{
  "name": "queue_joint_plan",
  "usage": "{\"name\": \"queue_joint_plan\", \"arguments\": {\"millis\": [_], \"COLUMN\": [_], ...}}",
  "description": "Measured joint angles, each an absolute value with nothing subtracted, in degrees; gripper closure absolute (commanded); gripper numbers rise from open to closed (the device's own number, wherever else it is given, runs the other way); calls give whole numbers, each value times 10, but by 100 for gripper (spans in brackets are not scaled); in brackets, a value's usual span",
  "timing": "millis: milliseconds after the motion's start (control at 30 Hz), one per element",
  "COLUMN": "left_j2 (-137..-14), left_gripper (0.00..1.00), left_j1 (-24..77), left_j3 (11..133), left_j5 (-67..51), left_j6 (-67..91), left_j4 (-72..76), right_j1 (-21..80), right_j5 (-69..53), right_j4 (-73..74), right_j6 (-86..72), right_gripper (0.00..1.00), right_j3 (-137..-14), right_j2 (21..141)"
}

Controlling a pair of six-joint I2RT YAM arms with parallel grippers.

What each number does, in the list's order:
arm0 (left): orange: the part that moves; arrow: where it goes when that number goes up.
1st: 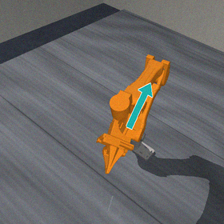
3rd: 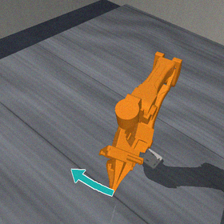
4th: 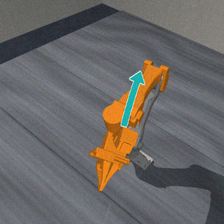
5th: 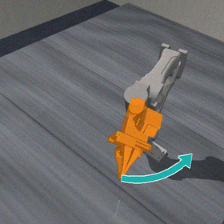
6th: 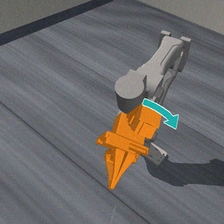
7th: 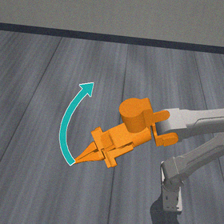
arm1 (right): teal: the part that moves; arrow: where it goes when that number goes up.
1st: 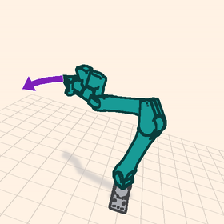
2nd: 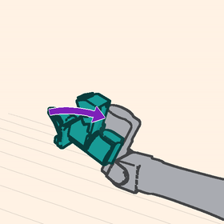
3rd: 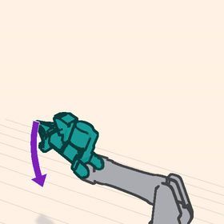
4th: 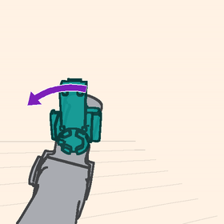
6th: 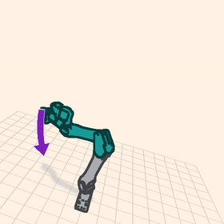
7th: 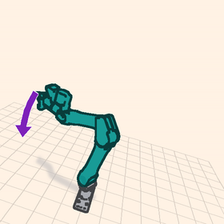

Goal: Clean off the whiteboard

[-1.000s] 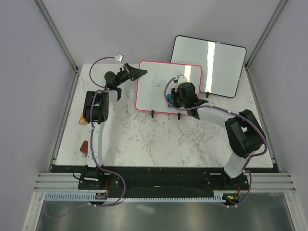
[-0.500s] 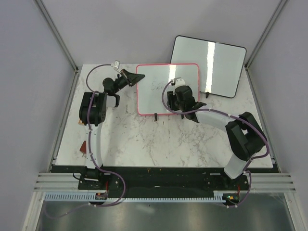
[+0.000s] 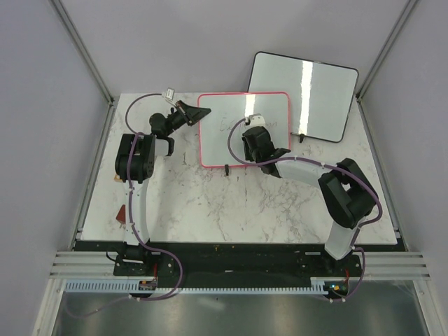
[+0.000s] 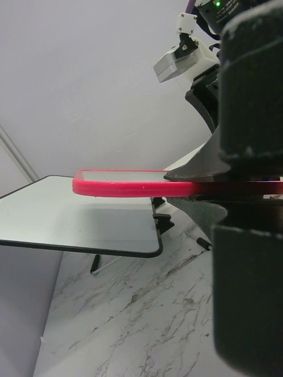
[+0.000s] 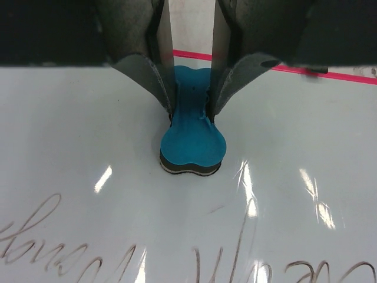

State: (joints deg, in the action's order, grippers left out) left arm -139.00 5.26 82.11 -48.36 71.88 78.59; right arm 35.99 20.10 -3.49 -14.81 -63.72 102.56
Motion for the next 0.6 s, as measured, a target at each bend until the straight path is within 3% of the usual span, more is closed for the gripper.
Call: {"name": "queue_joint_plan", "arguments": {"millis": [267,600], "left_j2": [-1391,-1379], "left_gripper": [98,98], "left_j1": [53,53], "left_j3": [821,780], "left_j5": [-483,-460], "left_j6": [719,718], "left_j4": [786,805], "right_j1": [372,375], "right_j5": [244,267], "right_j4": [-21,-27], "right_j6": [-147,-145], "right_gripper": [96,98], "right_j3": [-655,-655], "right_j2": [1041,1043]}}
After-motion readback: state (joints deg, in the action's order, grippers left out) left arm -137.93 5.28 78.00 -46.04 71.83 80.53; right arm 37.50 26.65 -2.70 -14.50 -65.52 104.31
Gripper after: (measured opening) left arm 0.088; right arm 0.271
